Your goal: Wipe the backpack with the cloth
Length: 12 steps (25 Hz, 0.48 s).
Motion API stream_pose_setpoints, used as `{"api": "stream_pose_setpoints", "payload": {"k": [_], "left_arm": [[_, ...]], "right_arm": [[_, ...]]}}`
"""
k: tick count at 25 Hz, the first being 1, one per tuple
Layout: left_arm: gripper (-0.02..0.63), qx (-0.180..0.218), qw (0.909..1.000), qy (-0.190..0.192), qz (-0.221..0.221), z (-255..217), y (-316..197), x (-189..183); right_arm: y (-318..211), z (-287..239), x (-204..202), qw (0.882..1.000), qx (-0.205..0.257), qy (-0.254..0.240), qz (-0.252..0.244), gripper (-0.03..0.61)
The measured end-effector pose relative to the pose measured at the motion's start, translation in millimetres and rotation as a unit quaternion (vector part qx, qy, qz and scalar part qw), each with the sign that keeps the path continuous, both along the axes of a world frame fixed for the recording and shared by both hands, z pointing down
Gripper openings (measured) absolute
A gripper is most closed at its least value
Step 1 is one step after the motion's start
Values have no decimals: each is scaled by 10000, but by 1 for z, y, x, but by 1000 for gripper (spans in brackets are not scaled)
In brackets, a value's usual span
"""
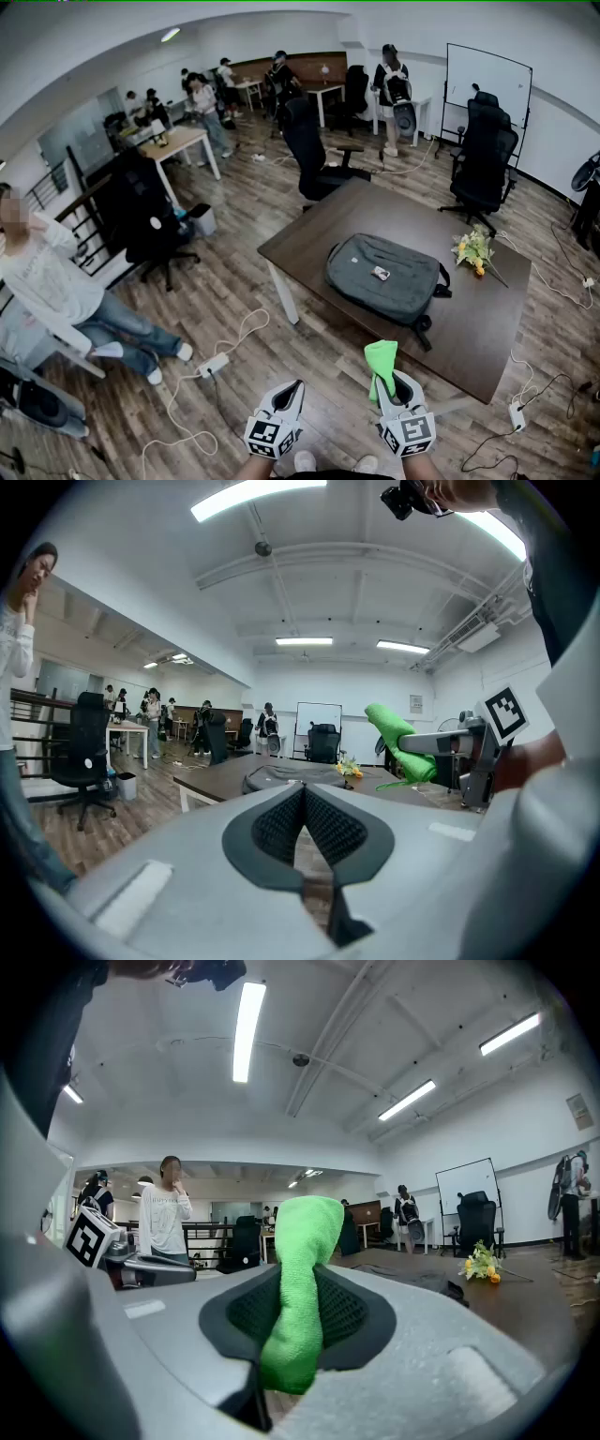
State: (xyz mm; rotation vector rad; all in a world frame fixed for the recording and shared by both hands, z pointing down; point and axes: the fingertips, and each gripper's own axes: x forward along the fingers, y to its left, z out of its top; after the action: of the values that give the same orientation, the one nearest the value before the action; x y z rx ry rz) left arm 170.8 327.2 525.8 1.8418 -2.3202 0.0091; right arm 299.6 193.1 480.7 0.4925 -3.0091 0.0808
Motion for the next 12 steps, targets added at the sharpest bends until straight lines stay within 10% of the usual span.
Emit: {"api": "stream_pose_setpoints", "payload": {"k": [12], "left_arm": [[18,74,10000,-3,16,-4,11,-22]], "right_arm": [[15,-2,-22,9999,108,50,-9,91]]}}
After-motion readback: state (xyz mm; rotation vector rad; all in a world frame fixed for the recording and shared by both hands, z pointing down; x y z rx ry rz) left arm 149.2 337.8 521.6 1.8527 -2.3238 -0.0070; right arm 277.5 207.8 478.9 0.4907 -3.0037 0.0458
